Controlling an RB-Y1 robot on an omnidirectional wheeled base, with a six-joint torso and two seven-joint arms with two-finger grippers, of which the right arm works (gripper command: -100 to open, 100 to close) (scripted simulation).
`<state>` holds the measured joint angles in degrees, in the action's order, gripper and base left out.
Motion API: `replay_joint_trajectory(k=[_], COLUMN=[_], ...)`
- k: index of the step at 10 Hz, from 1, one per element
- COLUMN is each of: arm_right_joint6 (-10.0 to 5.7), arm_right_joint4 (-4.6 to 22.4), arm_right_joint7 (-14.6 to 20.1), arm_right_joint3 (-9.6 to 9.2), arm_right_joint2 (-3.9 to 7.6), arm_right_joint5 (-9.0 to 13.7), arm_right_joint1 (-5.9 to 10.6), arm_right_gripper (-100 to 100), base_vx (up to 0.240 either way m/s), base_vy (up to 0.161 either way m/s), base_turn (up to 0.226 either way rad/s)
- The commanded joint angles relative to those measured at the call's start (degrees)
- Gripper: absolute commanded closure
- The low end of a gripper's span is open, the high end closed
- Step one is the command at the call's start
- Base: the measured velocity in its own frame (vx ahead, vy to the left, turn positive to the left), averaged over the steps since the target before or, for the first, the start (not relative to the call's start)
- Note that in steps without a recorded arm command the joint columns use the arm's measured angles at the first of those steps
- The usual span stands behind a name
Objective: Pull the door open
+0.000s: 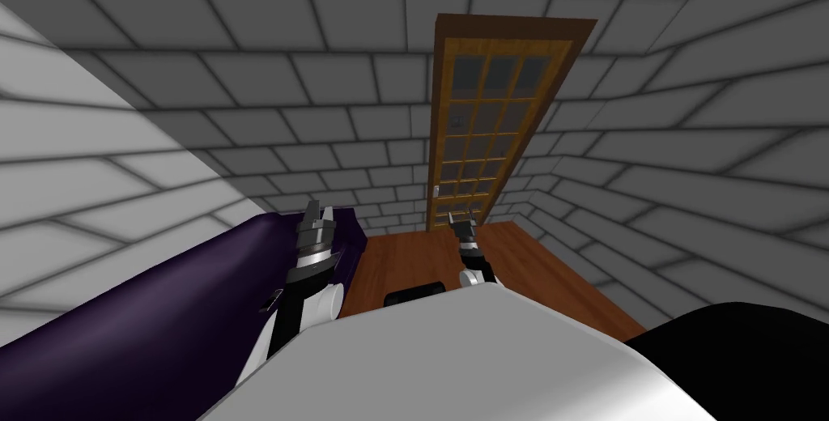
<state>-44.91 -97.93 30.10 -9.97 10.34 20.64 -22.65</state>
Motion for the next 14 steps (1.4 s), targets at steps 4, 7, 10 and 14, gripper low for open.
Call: replay_joint_trajectory(k=[4,7,10,14], arm_right_joint6=[-1.49,-2.32,-3.13,-4.19], arm_right_joint4=[5.4,8.7,12.0,16.3], arm_right_joint7=[5.5,8.8,12.1,16.4], arm_right_joint3=[-1.32,-2.28,-3.22,-4.47], arm_right_joint2=[1.29,1.98,2.64,3.52], arm_right_joint5=[4.0,6.6,9.1,12.3], arm_right_joint1=[1.17,1.84,2.49,3.36], arm_right_gripper=[-100,-100,-100,-100], base_vx=[0.089,0.091,0.099,0.088], base_vy=[-0.038,-0.032,-0.041,-0.040], base_turn=[0.080,0.083,0.076,0.085])
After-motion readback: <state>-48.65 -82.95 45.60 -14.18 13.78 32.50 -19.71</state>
